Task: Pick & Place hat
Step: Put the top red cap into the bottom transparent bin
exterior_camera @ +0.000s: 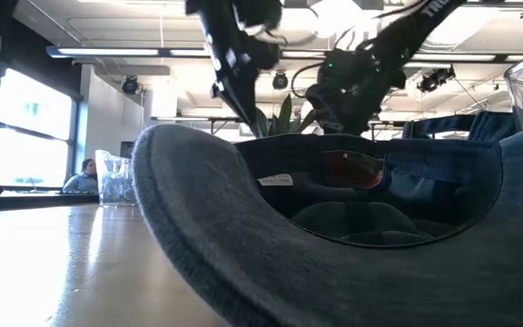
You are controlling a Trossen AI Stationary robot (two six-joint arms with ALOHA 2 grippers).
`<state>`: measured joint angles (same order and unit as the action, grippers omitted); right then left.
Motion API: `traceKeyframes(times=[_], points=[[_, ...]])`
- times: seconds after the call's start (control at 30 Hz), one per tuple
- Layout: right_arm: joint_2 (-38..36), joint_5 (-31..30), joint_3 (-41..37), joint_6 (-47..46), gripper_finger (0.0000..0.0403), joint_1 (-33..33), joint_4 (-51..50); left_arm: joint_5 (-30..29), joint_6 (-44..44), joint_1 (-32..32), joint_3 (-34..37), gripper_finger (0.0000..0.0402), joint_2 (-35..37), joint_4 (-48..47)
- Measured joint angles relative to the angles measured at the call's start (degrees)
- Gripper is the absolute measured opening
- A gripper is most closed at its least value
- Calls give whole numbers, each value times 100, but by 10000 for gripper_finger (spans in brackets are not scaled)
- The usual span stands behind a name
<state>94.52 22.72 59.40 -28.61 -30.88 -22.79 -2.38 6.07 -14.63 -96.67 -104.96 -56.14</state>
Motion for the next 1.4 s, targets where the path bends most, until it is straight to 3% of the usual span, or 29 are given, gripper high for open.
traceKeyframes(times=[0.17, 0.3, 0.37, 0.47, 0.57, 0.7, 0.83, 1.0, 1.07, 1.17, 1.33, 1.4], points=[[0, -2, 144, 355, 2, 512, -865, 107, -491, -54, 479, 70, 523, 301], [0, 92, -35, 356, 3, 919, -834, 249, -656, -103, 947, 69, 813, 770], [0, 183, -88, 349, 2, 1107, -814, 604, -674, -145, 1185, 69, 925, 1086], [0, 92, -182, 260, 3, 1356, -755, 1262, -581, -170, 1556, 69, 896, 1700], [0, -252, -245, -98, 2, 1497, -513, 1536, -581, -139, 1767, 69, 873, 2393], [-162, 220, -245, -219, 3, 1502, -311, 1728, -381, -68, 1879, 69, 574, 3062], [-687, 252, -241, -484, 6, 1463, -611, 1815, -59, -74, 1848, 69, 392, 3631], [-1311, -825, -237, -1129, 2, 1244, -1154, 1744, 297, -74, 1870, 69, -76, 4039], [-1393, -1151, -242, -1253, 5, 1132, -1238, 1959, 445, -74, 1881, 69, -293, 4133], [-1384, -1148, -247, -1175, 6, 1012, -1230, 2174, 476, -74, 1865, 69, -489, 3996], [-1118, -888, -384, -1099, 2, 989, -1056, 1949, 710, -74, 1885, 69, -796, 3170], [-998, -742, -431, -1109, 4, 989, -953, 1600, 800, -76, 1874, 69, -789, 2736]])
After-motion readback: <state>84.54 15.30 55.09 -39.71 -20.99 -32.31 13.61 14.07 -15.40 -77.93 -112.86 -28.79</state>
